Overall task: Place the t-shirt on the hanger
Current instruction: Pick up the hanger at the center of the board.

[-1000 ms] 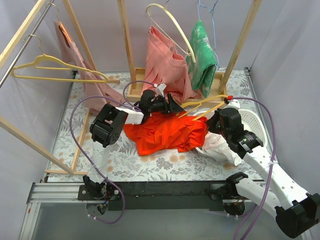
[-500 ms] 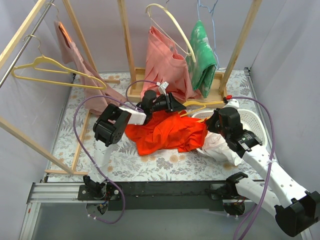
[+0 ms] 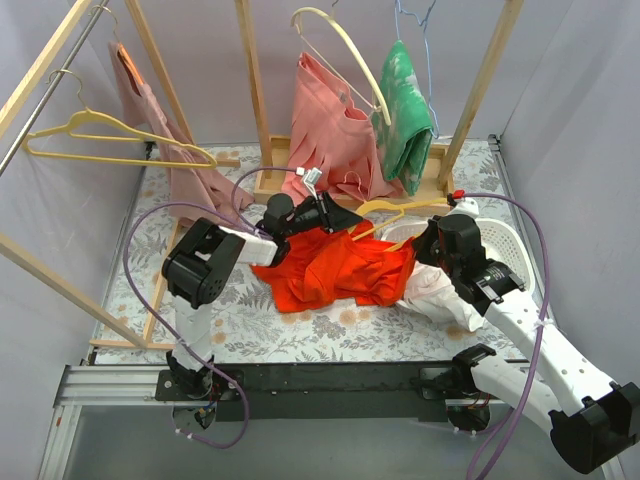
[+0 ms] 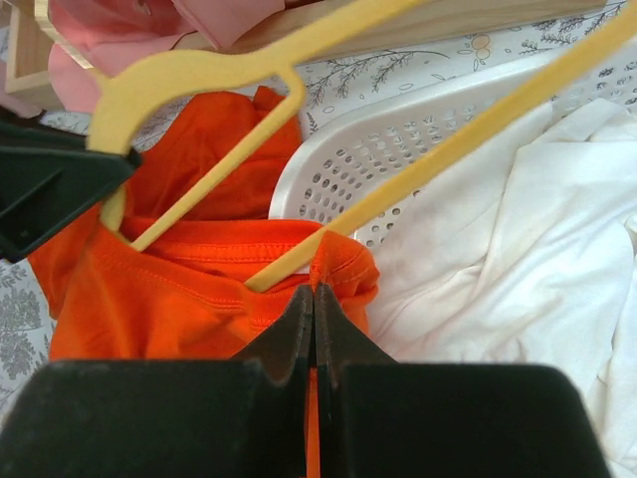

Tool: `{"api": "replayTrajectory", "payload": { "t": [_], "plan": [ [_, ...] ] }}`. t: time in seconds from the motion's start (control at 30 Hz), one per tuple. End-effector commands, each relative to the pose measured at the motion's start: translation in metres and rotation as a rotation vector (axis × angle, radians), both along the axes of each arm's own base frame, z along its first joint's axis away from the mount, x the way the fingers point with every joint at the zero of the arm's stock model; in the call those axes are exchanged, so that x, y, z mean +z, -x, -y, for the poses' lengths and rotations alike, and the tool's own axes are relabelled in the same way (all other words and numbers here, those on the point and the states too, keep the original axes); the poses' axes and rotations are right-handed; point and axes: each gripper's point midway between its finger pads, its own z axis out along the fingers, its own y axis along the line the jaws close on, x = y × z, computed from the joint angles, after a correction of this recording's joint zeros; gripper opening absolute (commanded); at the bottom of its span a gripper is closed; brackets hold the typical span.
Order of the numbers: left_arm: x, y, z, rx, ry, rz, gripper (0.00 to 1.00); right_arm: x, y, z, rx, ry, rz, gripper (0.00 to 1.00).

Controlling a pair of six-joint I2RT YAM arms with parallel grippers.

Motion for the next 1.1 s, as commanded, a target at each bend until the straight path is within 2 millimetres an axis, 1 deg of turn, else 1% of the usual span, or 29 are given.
{"api": "replayTrajectory", "payload": {
  "t": [0.0, 0.03, 0.17, 0.2, 0.23, 0.27, 0.33, 0.37, 0.4, 0.47, 0.5, 0.57, 0.6, 0.7, 0.73, 0.77, 0.83, 0.87, 0.9, 0.93, 0.97, 1.0, 1.07],
  "plan": [
    [0.06, 0.019, -0.017, 0.046, 0.045, 0.227, 0.0, 0.019, -0.008, 0.004, -0.023, -0.011, 0.07, 0.01],
    [0.075, 0.023, -0.021, 0.061, 0.053, 0.262, 0.0, 0.02, -0.008, 0.004, -0.025, -0.012, 0.072, 0.01],
    [0.087, 0.037, -0.038, 0.116, 0.013, 0.331, 0.0, 0.028, -0.008, 0.004, -0.027, -0.023, 0.088, 0.01],
    [0.089, 0.04, -0.041, 0.126, -0.008, 0.371, 0.0, 0.029, -0.008, 0.005, -0.031, -0.023, 0.09, 0.01],
    [0.078, 0.043, -0.046, 0.138, -0.044, 0.358, 0.0, 0.032, -0.009, 0.005, -0.031, -0.024, 0.096, 0.01],
    [0.094, 0.049, -0.052, 0.155, -0.037, 0.401, 0.0, 0.034, -0.009, 0.007, -0.036, -0.025, 0.101, 0.01],
    [0.093, 0.052, -0.062, 0.189, -0.083, 0.426, 0.0, 0.039, -0.009, 0.008, -0.042, -0.019, 0.108, 0.01],
    [0.101, 0.059, -0.069, 0.206, -0.087, 0.453, 0.0, 0.041, -0.009, 0.009, -0.045, -0.019, 0.111, 0.01],
    [0.105, 0.061, -0.074, 0.229, -0.095, 0.466, 0.0, 0.044, -0.009, 0.01, -0.048, -0.017, 0.115, 0.01],
    [0.1, 0.067, -0.082, 0.238, -0.14, 0.488, 0.0, 0.045, -0.01, 0.011, -0.053, -0.011, 0.117, 0.01],
    [0.114, 0.074, -0.089, 0.255, -0.132, 0.526, 0.0, 0.049, -0.011, 0.012, -0.057, -0.013, 0.126, 0.01],
    [0.11, 0.079, -0.097, 0.268, -0.171, 0.531, 0.0, 0.052, -0.013, 0.012, -0.058, -0.008, 0.127, 0.01],
    [0.121, 0.086, -0.103, 0.281, -0.158, 0.561, 0.0, 0.053, -0.014, 0.012, -0.061, -0.006, 0.128, 0.01],
    [0.122, 0.094, -0.113, 0.303, -0.19, 0.573, 0.0, 0.061, -0.021, 0.014, -0.07, 0.005, 0.139, 0.01],
    [0.125, 0.101, -0.118, 0.3, -0.205, 0.581, 0.0, 0.068, -0.025, 0.013, -0.071, 0.004, 0.146, 0.01],
    [0.127, 0.104, -0.12, 0.296, -0.216, 0.599, 0.0, 0.071, -0.029, 0.015, -0.076, 0.01, 0.152, 0.01],
    [0.131, 0.114, -0.128, 0.304, -0.23, 0.621, 0.0, 0.074, -0.036, 0.013, -0.073, 0.011, 0.153, 0.01],
    [0.134, 0.114, -0.133, 0.328, -0.239, 0.637, 0.0, 0.083, -0.041, 0.014, -0.077, 0.002, 0.168, 0.01],
    [0.134, 0.116, -0.136, 0.335, -0.247, 0.648, 0.0, 0.087, -0.044, 0.013, -0.072, -0.004, 0.175, 0.01],
    [0.135, 0.121, -0.141, 0.337, -0.26, 0.653, 0.0, 0.085, -0.048, 0.012, -0.068, -0.004, 0.166, 0.01],
    [0.134, 0.123, -0.141, 0.331, -0.268, 0.655, 0.0, 0.094, -0.053, 0.012, -0.068, -0.015, 0.184, 0.01],
    [0.133, 0.126, -0.142, 0.32, -0.279, 0.664, 0.0, 0.099, -0.056, 0.006, -0.038, -0.027, 0.193, 0.01],
    [0.13, 0.127, -0.142, 0.311, -0.289, 0.659, 0.0, 0.098, -0.062, -0.001, -0.012, -0.036, 0.18, 0.01]
  ]
}}
